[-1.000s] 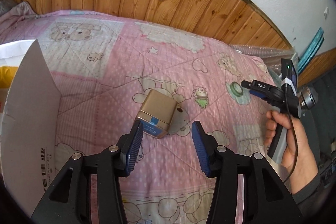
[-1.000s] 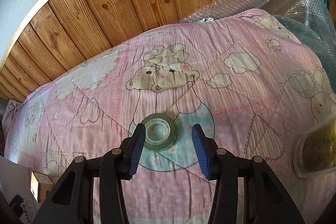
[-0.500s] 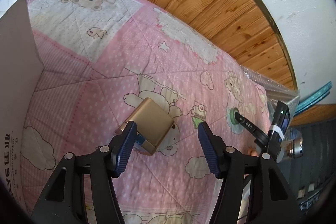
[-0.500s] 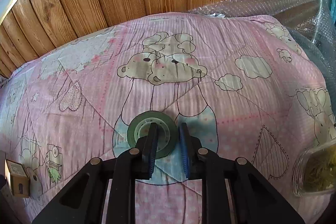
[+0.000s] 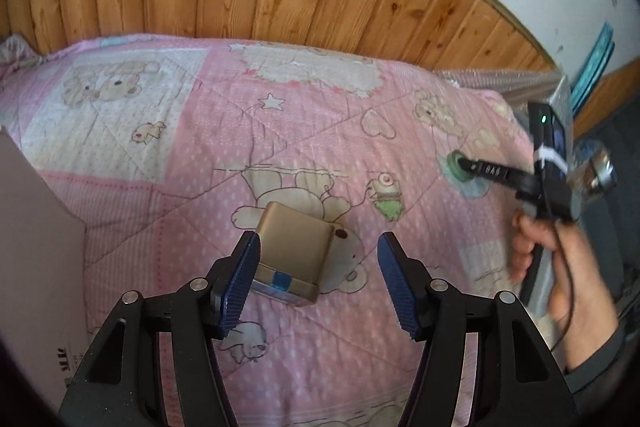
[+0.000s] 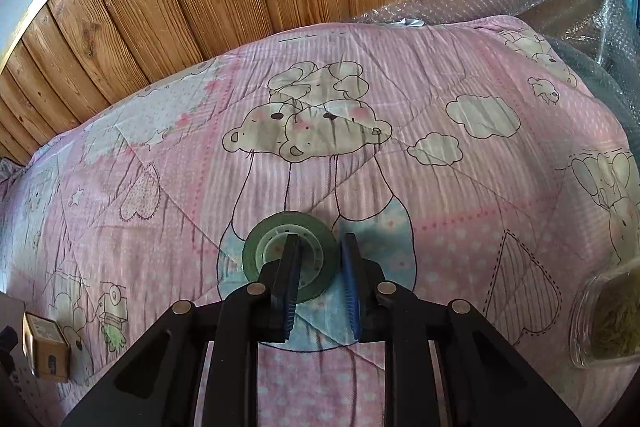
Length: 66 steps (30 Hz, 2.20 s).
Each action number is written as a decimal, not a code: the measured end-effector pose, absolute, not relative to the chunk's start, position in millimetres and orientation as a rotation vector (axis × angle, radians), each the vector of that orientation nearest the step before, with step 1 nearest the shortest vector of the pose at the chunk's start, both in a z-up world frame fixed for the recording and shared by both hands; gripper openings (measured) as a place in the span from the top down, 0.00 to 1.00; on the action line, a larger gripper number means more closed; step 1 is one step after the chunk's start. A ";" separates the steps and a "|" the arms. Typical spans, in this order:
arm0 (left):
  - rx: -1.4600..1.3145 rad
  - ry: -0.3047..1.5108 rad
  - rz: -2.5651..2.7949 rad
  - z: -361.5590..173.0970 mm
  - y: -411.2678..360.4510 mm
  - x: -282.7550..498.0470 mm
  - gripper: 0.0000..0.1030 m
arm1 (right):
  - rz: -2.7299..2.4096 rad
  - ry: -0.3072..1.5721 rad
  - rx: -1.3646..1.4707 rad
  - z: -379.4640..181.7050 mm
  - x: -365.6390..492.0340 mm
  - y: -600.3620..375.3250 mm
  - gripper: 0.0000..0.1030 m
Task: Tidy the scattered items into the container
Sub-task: 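Grasp the gold square tin with the left tool while the right tool grasps the green tape roll, then carry the gold tin and green tape roll over the white box with both tools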
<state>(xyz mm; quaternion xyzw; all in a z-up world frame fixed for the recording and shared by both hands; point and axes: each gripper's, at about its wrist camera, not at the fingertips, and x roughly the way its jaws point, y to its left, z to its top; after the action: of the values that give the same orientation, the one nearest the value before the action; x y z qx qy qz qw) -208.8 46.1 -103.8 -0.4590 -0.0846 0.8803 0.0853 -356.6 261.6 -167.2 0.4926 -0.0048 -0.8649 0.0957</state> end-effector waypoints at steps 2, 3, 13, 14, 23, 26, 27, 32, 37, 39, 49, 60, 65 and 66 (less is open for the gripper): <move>-1.377 -0.140 2.661 -109.2 50.5 -208.1 0.38 | -2.566 -0.013 1.457 -167.1 -356.3 261.3 0.79; -1.389 -0.120 2.663 -112.5 51.5 -209.5 0.38 | -2.566 -0.013 1.456 -167.2 -356.3 261.1 0.79; -1.390 -0.240 2.668 -115.3 43.4 -202.9 0.72 | -2.577 0.012 1.432 -166.3 -351.2 259.8 0.82; -1.374 -0.253 2.671 -110.3 42.3 -199.5 0.80 | -2.578 0.008 1.433 -165.1 -349.8 260.2 0.83; -1.333 -0.185 2.699 -103.6 52.2 -186.1 0.44 | -2.510 -0.078 1.483 -160.7 -336.9 273.3 0.85; -1.361 -0.094 2.688 -111.2 60.3 -190.2 0.40 | -2.501 -0.068 1.481 -160.9 -337.4 272.7 0.85; -1.371 -0.072 2.703 -114.0 60.6 -192.4 0.40 | -2.501 -0.067 1.481 -161.6 -338.3 271.4 0.85; -1.422 -0.235 2.678 -133.6 45.0 -203.4 0.40 | -2.503 -0.052 1.471 -163.8 -341.1 266.4 0.84; -1.406 -0.387 2.673 -139.7 31.9 -197.9 0.49 | -2.505 -0.044 1.461 -162.4 -342.4 266.5 0.84; -1.393 -0.392 2.683 -134.8 31.1 -192.1 0.50 | -2.511 -0.046 1.459 -160.9 -341.5 267.2 0.85; -1.316 -0.427 2.693 -101.9 28.5 -154.8 0.50 | -2.446 -0.119 1.467 -142.2 -319.6 273.2 0.85; -1.239 -0.554 2.690 -70.0 7.2 -90.7 0.50 | -2.320 -0.131 1.440 -106.3 -251.0 239.8 0.85; -1.217 -0.575 2.699 -57.1 0.0 -61.7 0.51 | -2.273 -0.108 1.387 -83.3 -207.2 219.2 0.85; -1.214 -0.574 2.700 -53.8 -0.8 -56.8 0.51 | -2.263 -0.110 1.378 -79.1 -198.7 215.9 0.85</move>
<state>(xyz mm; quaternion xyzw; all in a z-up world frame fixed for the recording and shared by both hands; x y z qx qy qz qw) -56.8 -0.8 -53.8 -0.4018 -0.1899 0.8936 0.0632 -198.7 215.9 -79.1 0.5040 -0.0403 -0.8280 0.2424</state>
